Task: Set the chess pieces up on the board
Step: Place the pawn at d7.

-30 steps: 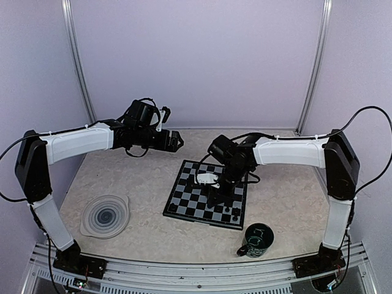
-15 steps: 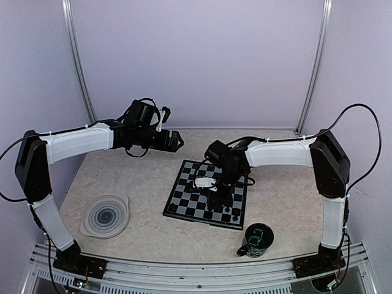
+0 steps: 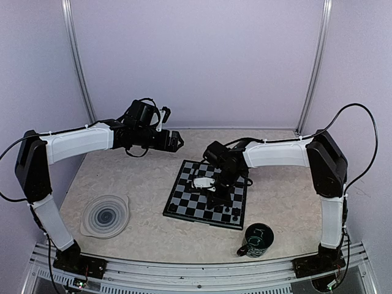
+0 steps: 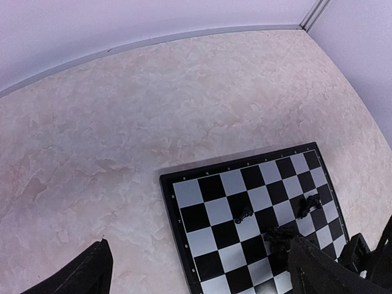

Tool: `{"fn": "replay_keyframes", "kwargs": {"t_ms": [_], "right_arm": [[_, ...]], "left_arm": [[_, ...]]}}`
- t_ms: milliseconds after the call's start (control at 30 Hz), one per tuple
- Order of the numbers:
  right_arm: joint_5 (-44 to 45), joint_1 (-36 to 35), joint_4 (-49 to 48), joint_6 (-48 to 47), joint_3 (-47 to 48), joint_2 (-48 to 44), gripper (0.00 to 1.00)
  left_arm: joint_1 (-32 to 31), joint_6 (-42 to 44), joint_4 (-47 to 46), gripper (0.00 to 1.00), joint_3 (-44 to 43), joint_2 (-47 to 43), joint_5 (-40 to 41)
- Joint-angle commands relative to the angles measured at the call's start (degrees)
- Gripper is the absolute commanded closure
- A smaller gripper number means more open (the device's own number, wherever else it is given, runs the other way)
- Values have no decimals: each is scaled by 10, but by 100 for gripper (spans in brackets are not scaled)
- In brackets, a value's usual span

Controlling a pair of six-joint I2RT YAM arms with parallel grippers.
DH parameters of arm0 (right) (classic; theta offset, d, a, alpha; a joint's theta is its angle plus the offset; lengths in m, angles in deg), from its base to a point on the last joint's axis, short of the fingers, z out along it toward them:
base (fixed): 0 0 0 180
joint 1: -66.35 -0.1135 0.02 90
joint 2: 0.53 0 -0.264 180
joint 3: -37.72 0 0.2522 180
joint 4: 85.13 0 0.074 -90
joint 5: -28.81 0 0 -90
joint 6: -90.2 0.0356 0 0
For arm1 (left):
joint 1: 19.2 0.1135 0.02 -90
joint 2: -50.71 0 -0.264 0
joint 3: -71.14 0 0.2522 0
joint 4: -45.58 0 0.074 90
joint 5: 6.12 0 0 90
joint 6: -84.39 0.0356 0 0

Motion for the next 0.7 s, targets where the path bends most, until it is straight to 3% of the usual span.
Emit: {"fn": "replay_keyframes", "kwargs": {"t_ms": [0,333,667], "right_arm": [[22,-3,-6,7,5,17,87],[24,-3,-3,1,1,2,73],[24,25,21,-5,54,-41,68]], "left_arm": [[0,-2,1,1,-20,1,-7],[0,-2,1,1,-20,0,-8],[0,-6,-20,1,-4,-13,27]]}}
